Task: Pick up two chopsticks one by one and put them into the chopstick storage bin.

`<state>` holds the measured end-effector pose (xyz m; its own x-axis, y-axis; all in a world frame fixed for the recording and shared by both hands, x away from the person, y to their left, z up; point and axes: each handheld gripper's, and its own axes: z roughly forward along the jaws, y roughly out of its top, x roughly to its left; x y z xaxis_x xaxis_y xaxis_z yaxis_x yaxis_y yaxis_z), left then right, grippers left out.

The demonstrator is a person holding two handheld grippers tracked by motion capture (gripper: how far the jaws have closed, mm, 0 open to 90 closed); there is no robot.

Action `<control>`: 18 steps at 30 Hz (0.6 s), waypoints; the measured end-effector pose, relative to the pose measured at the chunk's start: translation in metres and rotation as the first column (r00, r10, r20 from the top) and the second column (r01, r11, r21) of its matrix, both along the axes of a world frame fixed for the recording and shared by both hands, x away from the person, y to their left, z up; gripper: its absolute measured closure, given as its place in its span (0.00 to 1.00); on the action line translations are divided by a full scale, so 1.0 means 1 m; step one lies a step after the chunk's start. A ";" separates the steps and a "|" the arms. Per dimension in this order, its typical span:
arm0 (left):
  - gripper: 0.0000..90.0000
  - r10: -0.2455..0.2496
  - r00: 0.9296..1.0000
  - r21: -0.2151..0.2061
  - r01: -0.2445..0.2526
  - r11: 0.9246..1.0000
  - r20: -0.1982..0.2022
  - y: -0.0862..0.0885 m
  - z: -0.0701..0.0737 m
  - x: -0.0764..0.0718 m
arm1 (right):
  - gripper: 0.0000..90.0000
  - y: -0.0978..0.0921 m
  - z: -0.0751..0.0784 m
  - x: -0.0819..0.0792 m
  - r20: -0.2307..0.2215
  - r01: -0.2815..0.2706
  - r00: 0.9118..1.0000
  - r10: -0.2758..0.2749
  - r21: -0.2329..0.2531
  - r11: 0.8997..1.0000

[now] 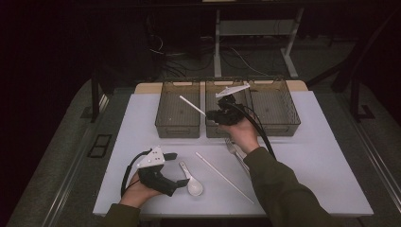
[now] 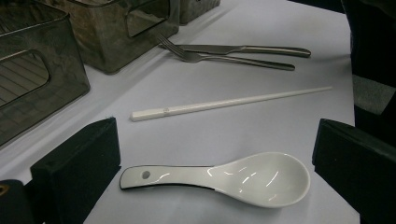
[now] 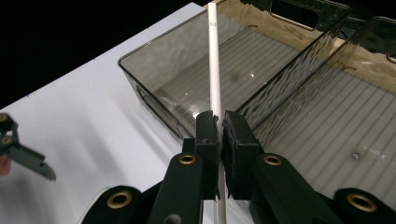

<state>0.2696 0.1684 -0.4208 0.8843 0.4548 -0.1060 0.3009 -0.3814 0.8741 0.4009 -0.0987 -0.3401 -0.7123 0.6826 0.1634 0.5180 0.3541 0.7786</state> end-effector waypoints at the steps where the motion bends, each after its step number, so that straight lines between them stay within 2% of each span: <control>1: 0.00 -0.001 1.000 0.002 0.001 1.000 0.000 0.000 0.000 0.000 | 0.95 0.002 0.000 0.002 -0.004 0.002 1.000 -0.002 -0.001 1.000; 8: 0.00 -0.002 1.000 0.002 0.002 1.000 0.004 0.000 0.000 0.000 | 0.95 0.015 0.002 0.016 -0.014 0.019 1.000 -0.019 -0.005 1.000; 9: 0.00 -0.001 1.000 -0.002 0.001 1.000 0.004 0.000 0.000 0.000 | 0.95 0.019 0.002 0.020 -0.025 0.017 1.000 -0.017 -0.016 1.000; 18: 0.00 -0.011 1.000 -0.002 0.011 1.000 0.007 -0.002 0.001 -0.001 | 0.94 0.036 0.004 0.037 -0.030 0.035 0.999 -0.037 -0.043 0.998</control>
